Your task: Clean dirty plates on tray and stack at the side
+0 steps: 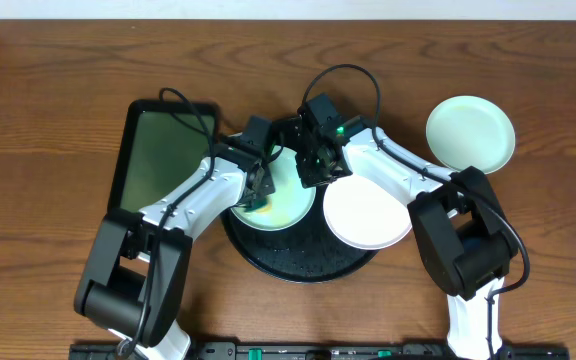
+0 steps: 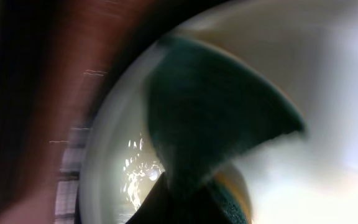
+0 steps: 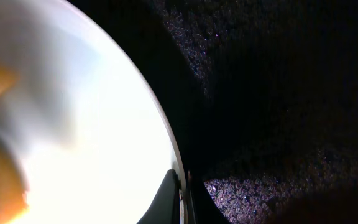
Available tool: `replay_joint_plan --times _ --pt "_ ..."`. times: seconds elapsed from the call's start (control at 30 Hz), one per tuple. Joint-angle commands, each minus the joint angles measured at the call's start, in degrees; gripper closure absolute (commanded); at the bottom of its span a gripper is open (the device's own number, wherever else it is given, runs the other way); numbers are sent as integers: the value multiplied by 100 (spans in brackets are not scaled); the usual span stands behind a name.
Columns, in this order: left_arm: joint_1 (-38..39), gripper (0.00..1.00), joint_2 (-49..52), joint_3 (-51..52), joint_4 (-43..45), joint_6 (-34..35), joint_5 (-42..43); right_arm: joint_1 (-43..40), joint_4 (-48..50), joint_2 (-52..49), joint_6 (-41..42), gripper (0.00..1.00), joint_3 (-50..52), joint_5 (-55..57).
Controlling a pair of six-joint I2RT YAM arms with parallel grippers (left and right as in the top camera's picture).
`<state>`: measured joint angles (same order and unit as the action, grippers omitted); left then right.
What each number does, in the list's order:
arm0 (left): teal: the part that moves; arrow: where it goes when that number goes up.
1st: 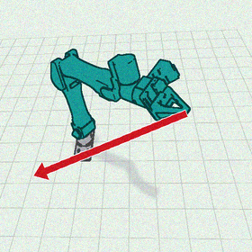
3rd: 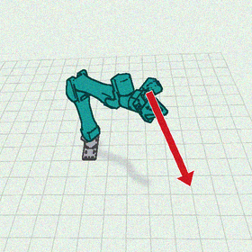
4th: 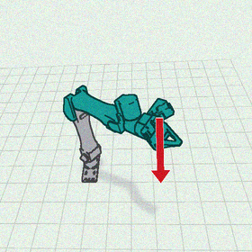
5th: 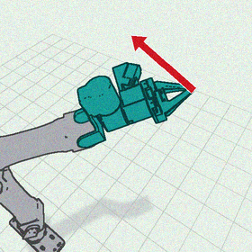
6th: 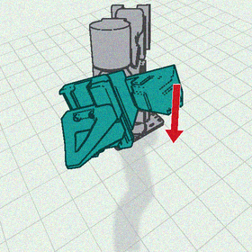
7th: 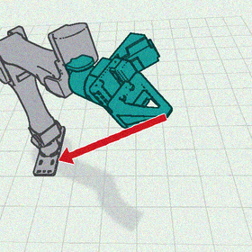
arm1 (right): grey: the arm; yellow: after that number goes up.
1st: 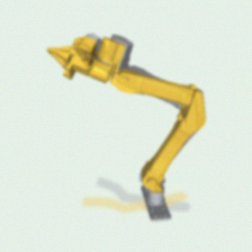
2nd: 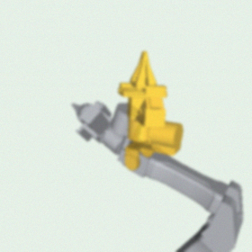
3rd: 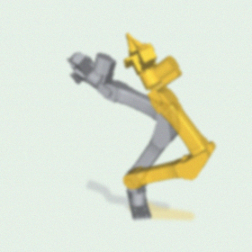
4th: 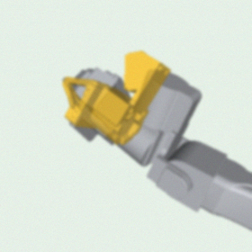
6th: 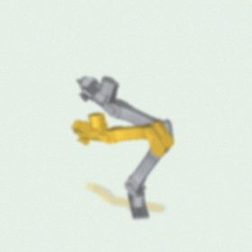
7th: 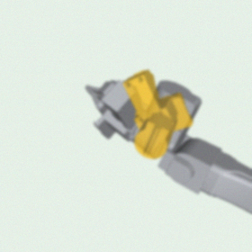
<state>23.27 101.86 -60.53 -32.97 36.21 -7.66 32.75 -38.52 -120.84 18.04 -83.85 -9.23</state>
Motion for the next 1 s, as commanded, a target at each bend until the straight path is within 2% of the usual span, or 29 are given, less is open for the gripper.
replay_joint_plan --times 0.0,0.17,0.33,0.43,0.53,0.77,0.97 --pt "-238 93 -232 87 -219 28 -1569 4 -101 -212 39 99 212 470" --pt "-247 93 -903 55 -212 28 -1513 17 -79 -212 37 99 212 470" --pt "-350 93 -1871 55 -260 26 -870 63 -85 -129 31 99 195 470" --pt "-669 92 -2356 55 -299 -20 -522 66 -114 63 -50 99 131 470" --pt "-1287 93 -2726 55 -426 -363 -168 92 -214 446 -426 99 31 601" --pt "-2605 92 -2793 57 -839 -350 452 487 -914 1478 -1023 99 -400 2879" --pt "-3095 93 -2793 57 -837 -310 621 1032 -782 2181 -1805 99 -444 4787"
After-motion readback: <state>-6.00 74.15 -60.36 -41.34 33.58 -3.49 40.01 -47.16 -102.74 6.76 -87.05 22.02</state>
